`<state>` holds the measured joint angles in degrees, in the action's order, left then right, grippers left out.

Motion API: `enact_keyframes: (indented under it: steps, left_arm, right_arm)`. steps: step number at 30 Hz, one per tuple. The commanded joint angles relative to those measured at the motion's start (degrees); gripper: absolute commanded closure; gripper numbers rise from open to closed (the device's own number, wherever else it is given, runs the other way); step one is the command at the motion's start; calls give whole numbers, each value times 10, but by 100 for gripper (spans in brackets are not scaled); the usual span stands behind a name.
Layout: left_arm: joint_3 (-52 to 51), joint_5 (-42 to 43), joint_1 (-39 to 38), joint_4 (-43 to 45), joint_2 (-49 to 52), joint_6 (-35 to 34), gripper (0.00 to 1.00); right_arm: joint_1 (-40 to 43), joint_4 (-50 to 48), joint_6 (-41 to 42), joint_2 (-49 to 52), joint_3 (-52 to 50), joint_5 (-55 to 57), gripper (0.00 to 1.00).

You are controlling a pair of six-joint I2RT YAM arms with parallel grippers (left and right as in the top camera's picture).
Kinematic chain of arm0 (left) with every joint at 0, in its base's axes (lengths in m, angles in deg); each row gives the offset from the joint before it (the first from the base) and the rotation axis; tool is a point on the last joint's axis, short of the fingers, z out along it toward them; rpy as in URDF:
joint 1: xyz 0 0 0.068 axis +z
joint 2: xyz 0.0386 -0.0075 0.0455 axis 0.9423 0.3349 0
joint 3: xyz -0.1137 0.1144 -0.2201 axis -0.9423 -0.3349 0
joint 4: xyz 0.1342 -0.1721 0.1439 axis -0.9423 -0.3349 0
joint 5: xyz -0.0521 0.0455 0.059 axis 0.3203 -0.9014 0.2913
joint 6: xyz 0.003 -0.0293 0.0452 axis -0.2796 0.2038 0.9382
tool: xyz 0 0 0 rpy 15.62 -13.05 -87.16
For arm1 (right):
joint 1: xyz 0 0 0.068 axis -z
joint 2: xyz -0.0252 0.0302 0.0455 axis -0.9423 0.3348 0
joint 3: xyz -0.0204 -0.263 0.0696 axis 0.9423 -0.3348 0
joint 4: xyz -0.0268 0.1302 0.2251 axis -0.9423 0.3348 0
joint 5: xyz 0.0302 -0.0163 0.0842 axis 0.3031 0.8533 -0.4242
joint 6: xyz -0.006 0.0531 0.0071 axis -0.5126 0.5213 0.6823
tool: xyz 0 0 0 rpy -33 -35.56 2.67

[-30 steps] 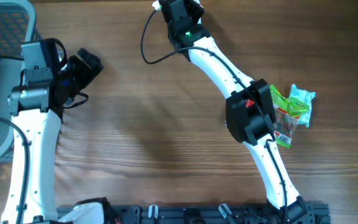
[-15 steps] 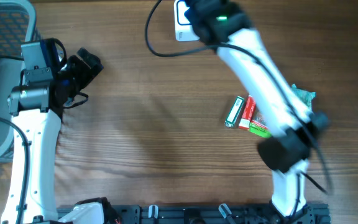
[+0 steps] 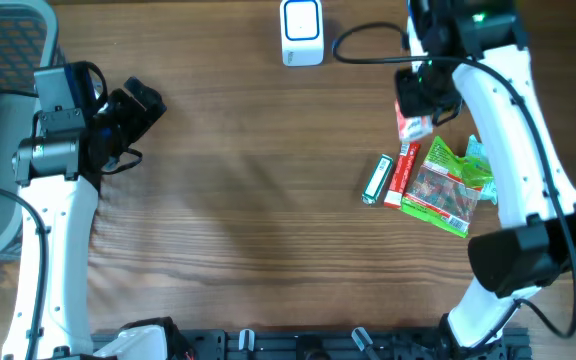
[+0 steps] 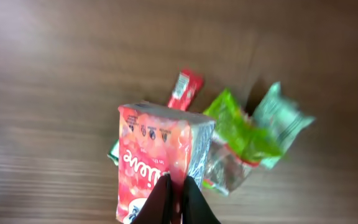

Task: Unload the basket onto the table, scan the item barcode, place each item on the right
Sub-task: 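Lower the box onto the right-side pile and release it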

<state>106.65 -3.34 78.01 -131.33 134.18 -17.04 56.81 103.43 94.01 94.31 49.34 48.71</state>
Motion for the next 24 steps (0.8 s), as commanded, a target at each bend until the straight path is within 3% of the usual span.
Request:
enact_keyframes:
  steps: [1, 6, 9, 13, 18, 24]
  left_arm:
    - [0, -5, 1, 1, -6, 4, 0]
    - [0, -5, 1, 1, -6, 4, 0]
    - [0, -5, 1, 1, -6, 4, 0]
    - [0, -5, 1, 1, -6, 4, 0]
    - [0, -5, 1, 1, -6, 4, 0]
    - [0, -5, 1, 1, -6, 4, 0]
  right_arm:
    - [2, -49, 23, 9, -105, -19, 96]
    - [2, -136, 23, 9, -217, -18, 93]
    - [2, -178, 22, 9, -252, -16, 59]
    - [2, -181, 15, 9, -254, -16, 0]
    - [2, -189, 2, 9, -254, -16, 0]
    - [2, -333, 2, 9, -254, -16, 0]
